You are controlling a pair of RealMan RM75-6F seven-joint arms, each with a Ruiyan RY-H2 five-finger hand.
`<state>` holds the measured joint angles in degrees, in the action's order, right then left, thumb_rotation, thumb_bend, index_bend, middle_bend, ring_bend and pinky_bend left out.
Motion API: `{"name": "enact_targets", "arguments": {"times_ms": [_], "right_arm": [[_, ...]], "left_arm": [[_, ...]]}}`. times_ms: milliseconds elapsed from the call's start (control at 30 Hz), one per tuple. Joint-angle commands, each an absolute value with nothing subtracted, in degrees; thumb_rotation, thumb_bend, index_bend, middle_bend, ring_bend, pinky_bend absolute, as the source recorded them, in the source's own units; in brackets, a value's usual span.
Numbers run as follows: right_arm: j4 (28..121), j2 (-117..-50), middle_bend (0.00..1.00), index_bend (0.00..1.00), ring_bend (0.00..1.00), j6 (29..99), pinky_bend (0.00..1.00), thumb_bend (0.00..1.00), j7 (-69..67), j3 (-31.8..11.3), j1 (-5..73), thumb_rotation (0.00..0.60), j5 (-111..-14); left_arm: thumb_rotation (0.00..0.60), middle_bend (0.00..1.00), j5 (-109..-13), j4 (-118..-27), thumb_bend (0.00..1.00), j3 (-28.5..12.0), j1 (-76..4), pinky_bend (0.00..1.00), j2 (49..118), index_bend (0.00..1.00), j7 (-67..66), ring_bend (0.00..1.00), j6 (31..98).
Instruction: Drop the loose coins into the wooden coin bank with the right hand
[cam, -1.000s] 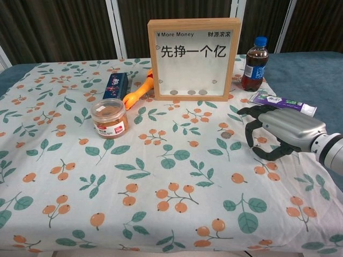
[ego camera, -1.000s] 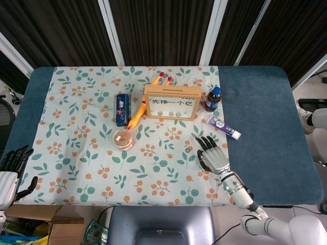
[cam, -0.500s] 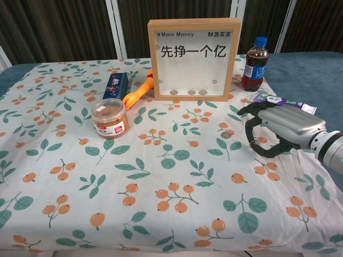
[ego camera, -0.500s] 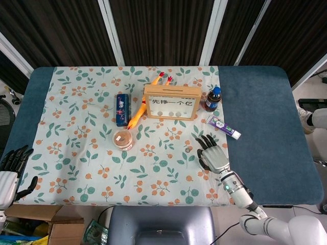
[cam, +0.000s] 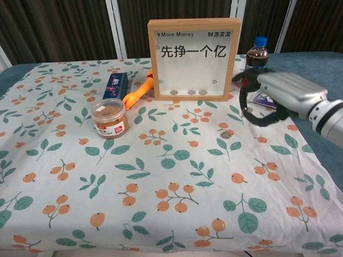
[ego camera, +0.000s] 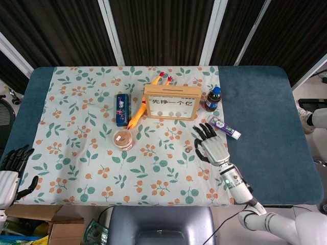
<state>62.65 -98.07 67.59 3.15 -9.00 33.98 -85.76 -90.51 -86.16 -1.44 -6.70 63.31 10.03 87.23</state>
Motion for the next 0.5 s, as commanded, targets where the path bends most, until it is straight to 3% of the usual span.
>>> {"name": "enact_targets", "arguments": {"times_ms": [33,233,500], "right_arm": [[70.8,-93.1,0.24,0.74,0.00,67.5,0.01,0.60,7.0,-16.1,38.4,0.600,-83.9],[78.6,-88.9,0.24,0.74,0.00,60.7,0.01,0.60,16.0,-28.7,46.9,0.600,-72.4],[73.6,-89.6,0.24,0.73,0.00,58.0,0.01,0.60,29.9,-35.9,57.4,0.600,-59.6]], "left_arm": [[0.600,0.00,-90.4,-86.2,0.43,-1.5,-6.8,0.00,63.4,0.00,9.8,0.00,87.0],[0.600,0.00,-90.2,-86.2,0.43,-1.5,-7.2,0.00,63.6,0.00,9.2,0.00,86.3],[0.600,0.00,-89.5,-86.1,0.43,-1.8,-7.1,0.00,63.6,0.00,9.4,0.00,86.3]]}}
